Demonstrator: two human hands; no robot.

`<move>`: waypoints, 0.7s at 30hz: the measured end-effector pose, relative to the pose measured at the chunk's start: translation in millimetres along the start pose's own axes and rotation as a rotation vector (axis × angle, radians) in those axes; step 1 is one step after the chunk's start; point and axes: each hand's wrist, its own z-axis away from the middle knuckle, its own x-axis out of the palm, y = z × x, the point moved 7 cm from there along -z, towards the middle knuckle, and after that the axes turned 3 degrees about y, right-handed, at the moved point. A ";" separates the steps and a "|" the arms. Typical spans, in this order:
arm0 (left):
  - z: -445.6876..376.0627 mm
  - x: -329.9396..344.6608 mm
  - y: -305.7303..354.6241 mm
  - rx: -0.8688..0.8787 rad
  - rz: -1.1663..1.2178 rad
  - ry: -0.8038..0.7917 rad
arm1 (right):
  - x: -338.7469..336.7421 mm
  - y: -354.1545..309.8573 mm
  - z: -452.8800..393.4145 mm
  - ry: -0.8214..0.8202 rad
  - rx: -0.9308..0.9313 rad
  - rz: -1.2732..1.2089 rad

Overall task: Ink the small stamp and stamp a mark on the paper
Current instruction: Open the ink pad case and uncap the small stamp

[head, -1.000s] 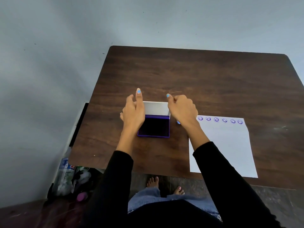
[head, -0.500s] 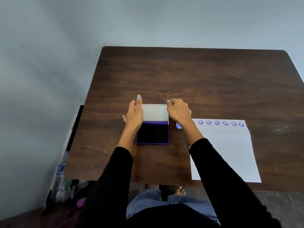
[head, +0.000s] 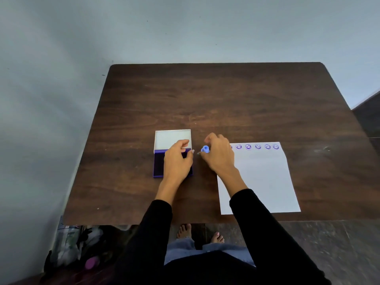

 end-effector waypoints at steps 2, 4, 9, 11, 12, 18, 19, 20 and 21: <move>5.1 5.9 -0.3 0.008 -0.011 -0.012 | 2.6 2.4 3.9 0.027 -0.038 -0.007; 8.8 8.9 0.4 -0.012 0.013 -0.004 | 1.1 8.3 5.4 0.057 -0.025 -0.115; 13.9 18.2 -4.1 -0.291 0.405 -0.039 | 1.5 23.0 5.8 -0.062 0.309 -0.917; 15.9 23.8 -4.0 -0.397 0.585 -0.063 | 1.3 22.3 5.6 -0.104 0.348 -1.016; 16.2 25.1 -3.0 -0.424 0.646 -0.059 | 0.7 21.8 5.5 -0.115 0.354 -1.034; 17.2 28.1 -2.5 -0.491 0.786 -0.040 | 0.5 22.9 4.2 -0.150 0.346 -1.058; 17.3 28.5 -3.2 -0.502 0.798 -0.037 | 0.3 23.4 3.3 -0.151 0.335 -1.043; 17.4 29.1 -3.5 -0.508 0.810 -0.036 | 0.1 23.4 2.4 -0.153 0.325 -1.029; 17.4 29.5 -3.4 -0.510 0.822 -0.035 | -0.3 22.9 1.7 -0.156 0.312 -1.016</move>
